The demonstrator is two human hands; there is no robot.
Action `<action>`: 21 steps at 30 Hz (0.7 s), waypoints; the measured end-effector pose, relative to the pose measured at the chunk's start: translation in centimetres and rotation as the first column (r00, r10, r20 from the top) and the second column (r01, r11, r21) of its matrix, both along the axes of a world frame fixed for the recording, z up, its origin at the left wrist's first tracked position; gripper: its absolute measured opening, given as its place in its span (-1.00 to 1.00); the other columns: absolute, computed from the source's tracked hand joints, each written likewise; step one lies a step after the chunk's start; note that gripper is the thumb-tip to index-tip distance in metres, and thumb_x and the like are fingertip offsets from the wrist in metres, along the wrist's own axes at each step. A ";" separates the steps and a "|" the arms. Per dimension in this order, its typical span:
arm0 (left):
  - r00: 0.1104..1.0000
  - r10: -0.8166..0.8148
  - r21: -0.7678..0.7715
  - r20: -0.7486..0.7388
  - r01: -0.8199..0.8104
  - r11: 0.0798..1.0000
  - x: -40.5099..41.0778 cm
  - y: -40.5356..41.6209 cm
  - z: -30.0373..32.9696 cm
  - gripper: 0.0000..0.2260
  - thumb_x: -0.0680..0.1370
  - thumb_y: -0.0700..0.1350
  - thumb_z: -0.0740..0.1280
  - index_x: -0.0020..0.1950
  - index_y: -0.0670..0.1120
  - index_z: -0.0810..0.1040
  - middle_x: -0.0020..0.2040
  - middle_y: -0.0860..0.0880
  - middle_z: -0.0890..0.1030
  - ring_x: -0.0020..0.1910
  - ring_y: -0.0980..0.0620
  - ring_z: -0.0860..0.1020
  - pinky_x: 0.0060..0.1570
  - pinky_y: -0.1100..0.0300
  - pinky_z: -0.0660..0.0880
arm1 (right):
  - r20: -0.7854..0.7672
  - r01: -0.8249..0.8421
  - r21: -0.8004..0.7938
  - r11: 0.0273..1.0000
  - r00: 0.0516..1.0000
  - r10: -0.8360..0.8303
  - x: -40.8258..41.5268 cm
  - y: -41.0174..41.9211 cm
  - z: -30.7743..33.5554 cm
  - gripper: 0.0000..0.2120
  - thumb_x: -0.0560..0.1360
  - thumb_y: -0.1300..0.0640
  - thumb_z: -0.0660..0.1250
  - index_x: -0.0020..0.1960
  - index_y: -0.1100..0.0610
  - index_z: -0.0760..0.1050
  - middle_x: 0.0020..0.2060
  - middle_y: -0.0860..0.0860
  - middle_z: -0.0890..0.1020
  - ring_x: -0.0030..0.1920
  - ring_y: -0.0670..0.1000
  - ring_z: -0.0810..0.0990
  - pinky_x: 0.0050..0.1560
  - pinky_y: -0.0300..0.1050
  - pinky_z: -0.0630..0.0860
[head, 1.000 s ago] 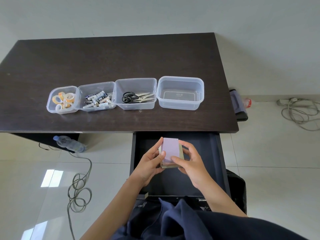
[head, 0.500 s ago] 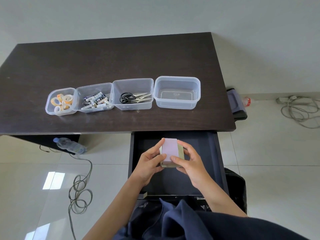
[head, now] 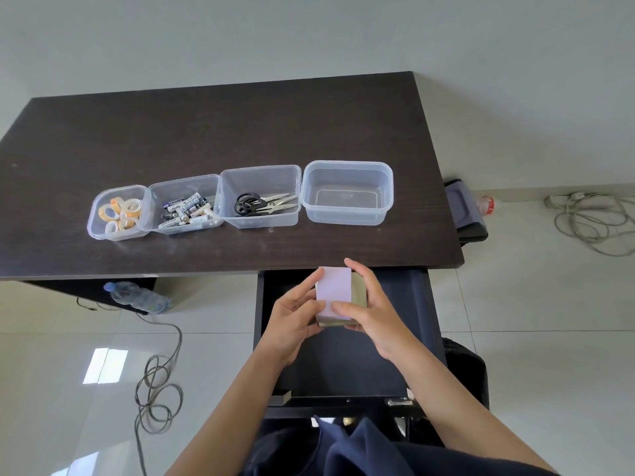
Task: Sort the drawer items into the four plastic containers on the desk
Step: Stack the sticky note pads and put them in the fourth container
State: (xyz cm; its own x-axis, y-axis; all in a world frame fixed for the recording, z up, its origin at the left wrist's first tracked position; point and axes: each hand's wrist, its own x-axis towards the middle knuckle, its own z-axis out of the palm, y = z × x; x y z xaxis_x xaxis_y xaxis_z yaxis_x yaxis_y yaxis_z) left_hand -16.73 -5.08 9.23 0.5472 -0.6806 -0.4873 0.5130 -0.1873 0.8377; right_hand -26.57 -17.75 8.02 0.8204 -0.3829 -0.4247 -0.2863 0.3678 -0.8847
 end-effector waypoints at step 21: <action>0.680 -0.366 0.416 0.635 0.098 0.904 18.3 -9.8 0.7 -0.64 0.53 -0.03 0.33 0.33 0.10 0.47 0.28 -0.03 0.45 0.22 0.03 0.51 0.19 0.18 0.42 | -0.181 0.110 -0.267 0.957 0.970 -0.162 17.4 -12.8 4.2 -0.40 0.38 0.22 0.45 0.26 -0.22 0.31 0.19 -0.05 0.41 0.04 0.00 0.48 -0.03 -0.01 0.56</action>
State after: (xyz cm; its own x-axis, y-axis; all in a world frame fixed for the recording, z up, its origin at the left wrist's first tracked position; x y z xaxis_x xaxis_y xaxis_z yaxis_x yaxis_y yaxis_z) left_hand 1.60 -14.90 9.95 0.6594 -0.7080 -0.2528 -0.2782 -0.5422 0.7929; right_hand -9.19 -30.52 12.25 0.6617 -0.6014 -0.4478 -0.4286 0.1867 -0.8840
